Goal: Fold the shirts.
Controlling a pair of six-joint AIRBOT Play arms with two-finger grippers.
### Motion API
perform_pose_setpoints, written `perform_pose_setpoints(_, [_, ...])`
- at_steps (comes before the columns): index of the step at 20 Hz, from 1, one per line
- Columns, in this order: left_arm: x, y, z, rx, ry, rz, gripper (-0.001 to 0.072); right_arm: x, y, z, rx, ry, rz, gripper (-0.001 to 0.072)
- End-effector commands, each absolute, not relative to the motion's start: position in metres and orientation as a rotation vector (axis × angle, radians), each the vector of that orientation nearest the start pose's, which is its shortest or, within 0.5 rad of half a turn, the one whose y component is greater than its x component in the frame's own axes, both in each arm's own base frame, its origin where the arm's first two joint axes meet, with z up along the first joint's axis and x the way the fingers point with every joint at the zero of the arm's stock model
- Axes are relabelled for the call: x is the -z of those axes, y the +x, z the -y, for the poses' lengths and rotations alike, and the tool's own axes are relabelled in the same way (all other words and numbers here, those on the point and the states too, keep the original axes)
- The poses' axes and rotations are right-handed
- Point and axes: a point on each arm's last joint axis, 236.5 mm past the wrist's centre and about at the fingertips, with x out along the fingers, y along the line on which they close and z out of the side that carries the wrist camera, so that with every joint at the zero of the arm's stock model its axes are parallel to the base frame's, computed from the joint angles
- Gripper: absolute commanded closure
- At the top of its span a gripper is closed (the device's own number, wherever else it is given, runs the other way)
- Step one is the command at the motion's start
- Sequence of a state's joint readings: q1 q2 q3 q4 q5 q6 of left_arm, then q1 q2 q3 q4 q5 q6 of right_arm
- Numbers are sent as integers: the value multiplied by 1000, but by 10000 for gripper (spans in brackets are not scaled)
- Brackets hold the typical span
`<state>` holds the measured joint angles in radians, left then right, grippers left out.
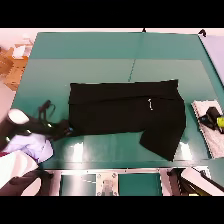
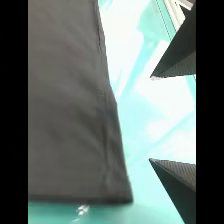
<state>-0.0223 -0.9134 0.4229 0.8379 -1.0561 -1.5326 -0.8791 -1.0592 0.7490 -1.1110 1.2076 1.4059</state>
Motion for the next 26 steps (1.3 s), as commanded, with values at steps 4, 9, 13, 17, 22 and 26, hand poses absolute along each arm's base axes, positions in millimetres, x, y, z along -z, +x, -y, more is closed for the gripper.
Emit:
perform_pose_setpoints(4, [104,220,158,116,-860,-1268,134,72,210,121,473,1035,-1142,496])
perform_pose_setpoints(9, [89,266,147,45,-920,-1040,286,83,210,112,475,1081,-1133,416])
perform_pose_setpoints(13, [87,273,142,39,-902,-1000,640,82,216,108,466,1125,-1102,235])
perform_pose_setpoints(17, [89,272,135,59,-844,-1008,686,82,214,103,451,1134,-1121,234])
perform_pose_setpoints(22, [91,276,99,34,-812,-1027,685,88,200,78,388,1187,-1241,236])
perform_pose_setpoints(26, [75,291,74,40,-784,-988,686,95,190,57,349,1217,-1309,237])
